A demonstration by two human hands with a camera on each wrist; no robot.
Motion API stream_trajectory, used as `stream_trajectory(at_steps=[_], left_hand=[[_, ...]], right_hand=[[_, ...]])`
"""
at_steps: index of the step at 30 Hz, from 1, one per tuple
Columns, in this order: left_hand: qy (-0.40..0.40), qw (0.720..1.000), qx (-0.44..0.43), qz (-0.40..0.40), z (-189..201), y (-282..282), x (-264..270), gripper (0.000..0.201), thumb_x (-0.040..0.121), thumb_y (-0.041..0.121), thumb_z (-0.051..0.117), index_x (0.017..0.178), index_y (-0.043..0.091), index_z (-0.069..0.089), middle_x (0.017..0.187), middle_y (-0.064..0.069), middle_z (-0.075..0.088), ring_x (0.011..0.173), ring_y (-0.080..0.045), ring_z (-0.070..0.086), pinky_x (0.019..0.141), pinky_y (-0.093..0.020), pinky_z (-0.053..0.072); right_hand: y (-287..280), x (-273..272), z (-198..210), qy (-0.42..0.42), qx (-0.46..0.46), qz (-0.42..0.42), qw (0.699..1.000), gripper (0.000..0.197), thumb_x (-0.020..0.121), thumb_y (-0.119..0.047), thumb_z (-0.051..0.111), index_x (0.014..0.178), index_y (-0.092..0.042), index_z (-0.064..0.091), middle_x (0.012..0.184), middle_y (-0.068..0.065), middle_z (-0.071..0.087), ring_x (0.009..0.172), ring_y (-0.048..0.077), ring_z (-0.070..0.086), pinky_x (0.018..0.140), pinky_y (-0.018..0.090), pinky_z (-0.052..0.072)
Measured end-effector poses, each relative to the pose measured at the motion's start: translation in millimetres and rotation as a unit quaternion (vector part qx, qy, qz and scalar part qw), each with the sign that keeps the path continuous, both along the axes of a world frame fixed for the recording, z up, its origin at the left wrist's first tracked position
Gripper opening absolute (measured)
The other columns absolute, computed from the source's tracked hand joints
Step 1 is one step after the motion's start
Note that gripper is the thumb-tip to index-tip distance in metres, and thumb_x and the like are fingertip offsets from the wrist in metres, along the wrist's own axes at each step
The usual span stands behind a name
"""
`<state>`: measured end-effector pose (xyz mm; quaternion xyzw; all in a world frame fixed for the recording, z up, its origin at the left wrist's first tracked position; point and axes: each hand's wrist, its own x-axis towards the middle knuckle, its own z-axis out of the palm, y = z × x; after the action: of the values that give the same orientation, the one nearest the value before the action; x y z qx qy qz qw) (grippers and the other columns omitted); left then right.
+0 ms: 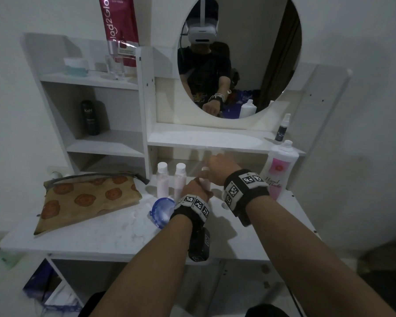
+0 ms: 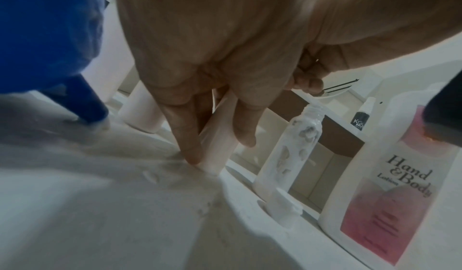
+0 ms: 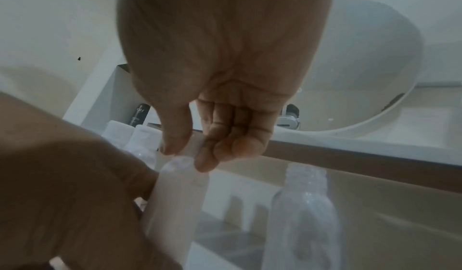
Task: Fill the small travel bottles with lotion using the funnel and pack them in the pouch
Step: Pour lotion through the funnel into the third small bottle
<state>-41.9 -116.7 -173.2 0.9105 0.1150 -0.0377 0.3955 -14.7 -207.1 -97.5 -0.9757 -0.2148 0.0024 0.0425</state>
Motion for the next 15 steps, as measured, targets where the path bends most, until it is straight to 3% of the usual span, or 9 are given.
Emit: stream_trajectory(at_steps=[2,4,7,9,11,15], left_hand=[[0.002,1.000,0.008,0.009,0,0,0,0.041,0.085,0.025,0.069,0.120,0.009,0.054,0.120,-0.008,0.063,0.110,-0.026,0.060,0.091,-0.031,0.045],[0.005,1.000,0.012,0.014,0,-1,1,0.038,0.084,0.023,0.071,0.116,0.009,0.056,0.118,-0.007,0.064,0.110,-0.026,0.061,0.092,-0.031,0.046],[0.028,0.999,0.030,0.012,2,-1,0,0.036,0.081,0.020,0.075,0.110,0.008,0.058,0.112,-0.005,0.065,0.107,-0.025,0.063,0.085,-0.028,0.047],[0.035,0.999,0.036,0.014,6,-2,-5,0.033,0.082,0.017,0.074,0.108,0.005,0.058,0.100,-0.004,0.060,0.106,-0.025,0.062,0.076,-0.026,0.043],[0.030,0.998,0.055,0.013,11,-3,-10,0.025,0.085,0.014,0.071,0.104,0.003,0.058,0.093,-0.004,0.058,0.104,-0.026,0.063,0.075,-0.027,0.042],[0.026,0.995,0.097,-0.012,25,-2,-25,0.021,0.084,0.015,0.070,0.100,0.005,0.060,0.107,-0.010,0.066,0.102,-0.027,0.063,0.080,-0.032,0.049]], right_hand=[[-8,-1,0,0.004,0.034,-0.013,0.999,0.046,0.092,-0.052,0.055,0.117,-0.014,0.060,0.115,0.005,0.062,0.100,0.024,0.058,0.087,0.039,0.048],[-20,-1,-1,-0.012,0.134,-0.053,0.990,0.054,0.090,-0.062,0.054,0.121,-0.017,0.057,0.108,0.002,0.064,0.098,0.021,0.060,0.088,0.041,0.050],[-38,-2,-10,-0.054,0.283,-0.109,0.951,0.049,0.090,-0.054,0.059,0.123,-0.019,0.053,0.100,0.000,0.064,0.089,0.017,0.062,0.081,0.041,0.053],[-47,-2,-20,-0.038,0.323,-0.125,0.937,0.052,0.089,-0.042,0.066,0.131,-0.017,0.049,0.113,0.005,0.060,0.099,0.019,0.059,0.088,0.041,0.052],[-54,-3,-31,-0.021,0.339,-0.138,0.930,0.063,0.085,-0.030,0.073,0.139,-0.017,0.043,0.136,0.007,0.050,0.122,0.024,0.051,0.102,0.043,0.046],[-60,-4,-45,-0.032,0.349,-0.173,0.921,0.078,0.079,-0.025,0.080,0.143,-0.018,0.037,0.148,0.006,0.040,0.135,0.027,0.041,0.110,0.045,0.039]])
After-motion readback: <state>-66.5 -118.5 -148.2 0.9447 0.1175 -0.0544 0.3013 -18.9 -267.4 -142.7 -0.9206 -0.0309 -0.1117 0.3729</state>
